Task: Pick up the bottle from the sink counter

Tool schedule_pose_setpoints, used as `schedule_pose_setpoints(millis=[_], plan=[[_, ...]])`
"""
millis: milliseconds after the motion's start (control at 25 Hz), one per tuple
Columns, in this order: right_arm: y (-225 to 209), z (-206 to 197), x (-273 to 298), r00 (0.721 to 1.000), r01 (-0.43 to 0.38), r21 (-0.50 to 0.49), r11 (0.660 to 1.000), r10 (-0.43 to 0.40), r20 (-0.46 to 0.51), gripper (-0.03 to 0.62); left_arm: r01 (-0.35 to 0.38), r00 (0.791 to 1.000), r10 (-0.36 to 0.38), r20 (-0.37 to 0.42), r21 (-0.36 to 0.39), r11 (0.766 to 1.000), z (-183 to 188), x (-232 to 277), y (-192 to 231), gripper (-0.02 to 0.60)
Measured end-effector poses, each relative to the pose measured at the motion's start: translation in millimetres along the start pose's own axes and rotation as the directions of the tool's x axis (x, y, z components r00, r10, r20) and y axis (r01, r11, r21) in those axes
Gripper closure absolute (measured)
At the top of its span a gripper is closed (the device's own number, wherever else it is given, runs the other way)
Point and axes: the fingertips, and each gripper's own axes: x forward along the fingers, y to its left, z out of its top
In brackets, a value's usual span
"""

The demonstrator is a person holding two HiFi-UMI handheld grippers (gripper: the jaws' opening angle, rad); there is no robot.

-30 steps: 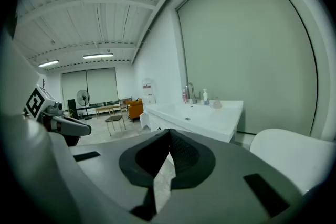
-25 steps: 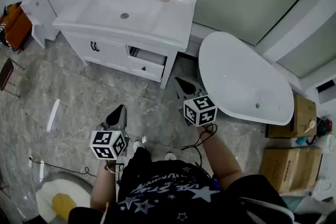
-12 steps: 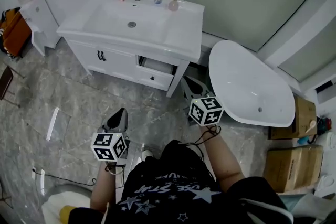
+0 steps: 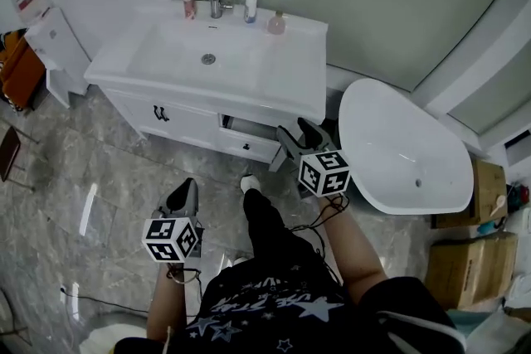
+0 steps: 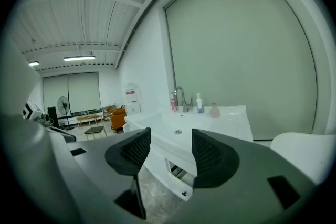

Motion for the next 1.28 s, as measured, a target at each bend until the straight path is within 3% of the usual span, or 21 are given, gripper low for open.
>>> schedule_pose_setpoints(millis=[400,640,880,1280], plan=[[-90.4,38.3,168.5,1.0,-0.019,0.024,1.0,0.019,-0.023,0.341,-0.05,0.999,0.05,0.001,0.045,0.998,82.4,147.1,57.6,0.561],[-138.4,58.7,253.6,0.998,-0.022,0.036,0.999,0.024,-0.057,0.341,-0.062,0.998,0.062,-0.025,0.014,0.998,118.0,227.5,87.7,0.561],[-182.4,77.3,315.3,0.998,0.004,0.033,0.999,-0.002,-0.069,0.341,-0.06,0.998,0.06,-0.036,0.007,0.998,144.6,290.6,106.5,0.561],[-257.0,91.6,391.6,0.988,0.113,-0.008,0.994,-0.113,-0.105,0.319,-0.043,0.997,0.044,-0.057,0.009,0.999,166.6,362.4,124.4,0.561]])
